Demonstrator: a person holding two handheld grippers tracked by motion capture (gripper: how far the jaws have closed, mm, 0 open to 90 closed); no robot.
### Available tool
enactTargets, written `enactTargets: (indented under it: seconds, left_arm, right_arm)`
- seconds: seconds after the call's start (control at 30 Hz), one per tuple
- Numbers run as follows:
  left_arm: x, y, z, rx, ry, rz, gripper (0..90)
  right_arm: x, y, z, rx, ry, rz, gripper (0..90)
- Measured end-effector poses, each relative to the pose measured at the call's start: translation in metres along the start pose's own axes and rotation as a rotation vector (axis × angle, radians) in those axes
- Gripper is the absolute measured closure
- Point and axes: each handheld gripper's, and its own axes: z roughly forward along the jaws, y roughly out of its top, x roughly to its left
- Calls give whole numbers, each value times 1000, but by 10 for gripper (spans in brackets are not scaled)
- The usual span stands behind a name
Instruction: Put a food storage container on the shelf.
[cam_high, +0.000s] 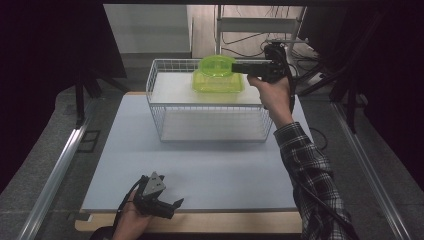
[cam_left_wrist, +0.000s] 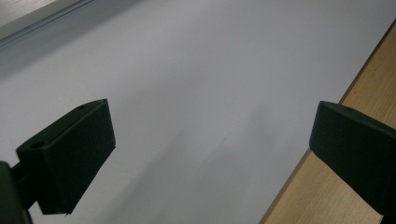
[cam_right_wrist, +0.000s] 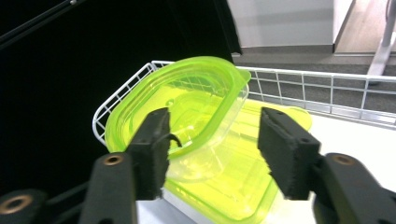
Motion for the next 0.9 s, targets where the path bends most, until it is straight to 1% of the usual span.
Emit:
enactTargets:
  seconds: [0.13, 0.17, 0.2, 0.27, 0.37, 0.43, 0.5, 0.53, 0.57, 0.6, 0.77, 0.8, 0.87, 0.9]
  left_arm:
    - [0, 0, 0, 4, 1, 3, 2]
    - [0, 0, 1, 5, 1, 4, 2]
    - [0, 0, 1, 7, 3, 6, 1]
    - [-1, 0, 1, 6, 5, 6, 2]
    - [-1, 0, 1, 8, 6, 7, 1]
    - [-1, 0, 1, 9, 6, 7, 1]
    - [-1, 0, 1, 10, 6, 8, 1]
    - [-1, 0, 1, 10, 8, 9, 1]
    - [-1, 0, 1, 10, 8, 9, 1]
    - [-1, 0, 1, 9, 9, 9, 1]
    - [0, 0, 1, 6, 10, 6, 1]
    - [0, 0, 1, 4, 10, 4, 1]
    - [0, 0, 1, 1, 8, 2, 1]
    - [0, 0, 0, 2, 7, 0, 2]
  right_arm:
    - [-2, -5, -5, -3, 10, -27, 355]
    - [-2, -5, -5, -3, 10, -27, 355]
    - [-3, -8, -7, -5, 23, -36, 333]
    - [-3, -10, -10, -3, 29, -42, 314]
    - [-2, -14, -12, 3, 27, -60, 282]
    - [-1, -18, -13, 7, 31, -82, 265]
    - [0, -19, -14, 10, 28, -88, 257]
    - [2, -23, -14, 15, 24, -110, 241]
    - [2, -23, -14, 15, 24, -110, 241]
    - [3, -27, -15, 18, 24, -124, 232]
    - [5, -35, -16, 25, 32, -129, 212]
    - [6, -40, -16, 28, 34, -142, 201]
    - [6, -42, -16, 30, 33, -145, 195]
    - [6, -45, -16, 33, 32, -156, 187]
